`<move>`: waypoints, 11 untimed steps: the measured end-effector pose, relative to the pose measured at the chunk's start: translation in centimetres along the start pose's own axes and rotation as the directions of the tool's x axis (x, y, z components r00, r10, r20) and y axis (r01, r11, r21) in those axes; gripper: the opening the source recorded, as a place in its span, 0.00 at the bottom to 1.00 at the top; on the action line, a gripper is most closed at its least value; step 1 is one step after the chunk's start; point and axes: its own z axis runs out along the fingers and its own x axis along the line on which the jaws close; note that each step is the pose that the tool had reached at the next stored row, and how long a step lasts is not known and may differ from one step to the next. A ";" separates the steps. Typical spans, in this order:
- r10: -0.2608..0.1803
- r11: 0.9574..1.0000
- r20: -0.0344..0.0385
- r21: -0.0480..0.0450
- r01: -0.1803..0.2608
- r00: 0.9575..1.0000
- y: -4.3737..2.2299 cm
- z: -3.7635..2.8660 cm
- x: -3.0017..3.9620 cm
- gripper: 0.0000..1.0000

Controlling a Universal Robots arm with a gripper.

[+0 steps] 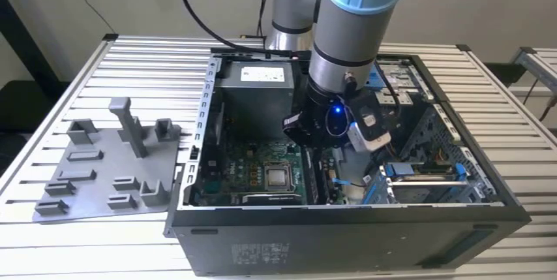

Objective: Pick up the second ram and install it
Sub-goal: 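Press down the second ram until it locks into place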

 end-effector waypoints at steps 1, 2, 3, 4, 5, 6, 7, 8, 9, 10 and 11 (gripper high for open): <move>-0.009 1.000 0.000 0.000 0.009 1.000 0.00 0.00 0.00 0.11; -0.019 1.000 -0.001 0.000 0.019 1.000 0.00 0.00 0.00 0.11; -0.030 1.000 -0.001 0.000 0.030 1.000 0.00 0.00 0.00 0.11; -0.042 0.999 -0.001 0.000 0.042 0.999 0.00 0.00 0.00 0.11; -0.055 0.999 -0.002 0.000 0.055 0.998 0.00 0.00 0.00 0.11; -0.069 0.998 -0.002 0.000 0.069 0.998 0.00 0.00 0.00 0.11; -0.082 0.997 -0.003 0.000 0.082 0.997 0.00 -0.01 0.00 0.11; -0.094 0.996 -0.003 0.000 0.094 0.996 0.00 -0.01 0.00 0.11; -0.106 0.994 -0.003 0.000 0.106 0.994 0.00 -0.01 0.00 0.11; -0.118 0.993 -0.004 0.000 0.118 0.993 0.00 -0.01 0.00 0.11; -0.130 0.992 -0.004 0.000 0.130 0.992 0.00 -0.01 0.00 0.11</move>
